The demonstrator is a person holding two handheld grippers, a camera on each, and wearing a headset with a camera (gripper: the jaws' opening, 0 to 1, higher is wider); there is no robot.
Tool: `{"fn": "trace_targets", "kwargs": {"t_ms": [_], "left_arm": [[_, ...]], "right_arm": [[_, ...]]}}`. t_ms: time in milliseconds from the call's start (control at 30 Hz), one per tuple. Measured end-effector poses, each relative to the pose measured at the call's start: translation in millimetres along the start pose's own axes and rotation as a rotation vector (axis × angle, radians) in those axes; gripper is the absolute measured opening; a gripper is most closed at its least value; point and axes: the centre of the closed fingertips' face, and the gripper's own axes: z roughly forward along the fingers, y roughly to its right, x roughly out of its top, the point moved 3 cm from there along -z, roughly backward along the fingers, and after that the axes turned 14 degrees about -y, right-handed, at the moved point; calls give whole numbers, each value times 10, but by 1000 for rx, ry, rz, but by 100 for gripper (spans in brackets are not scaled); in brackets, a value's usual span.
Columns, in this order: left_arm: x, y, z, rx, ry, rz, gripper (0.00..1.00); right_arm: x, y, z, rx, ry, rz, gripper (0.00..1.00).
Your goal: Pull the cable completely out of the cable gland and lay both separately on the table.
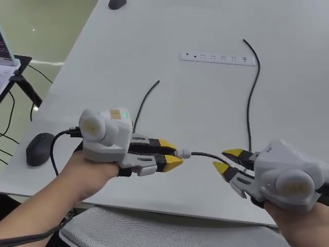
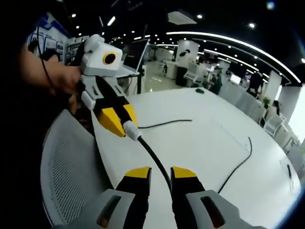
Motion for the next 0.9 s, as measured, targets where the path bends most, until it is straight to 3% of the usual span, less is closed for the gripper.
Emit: {"fn": "trace_targets", "kwargs": {"t_ms": [67,233,700,900], "left_arm": [[0,1,11,-2,-5,4,15],[7,9,23,-2,-19,20,15],[-5,-21,30,9,-32,28,15],[0,-12,33,8,-32,32,15]], "right_arm": [[69,-63,57,-8,-11,-84,12],[161,-121,131,-11,-16,-154,11],[205,-159,201,-25,-22,-246,4],[224,-154,194,-25,-16,-234,2]]}}
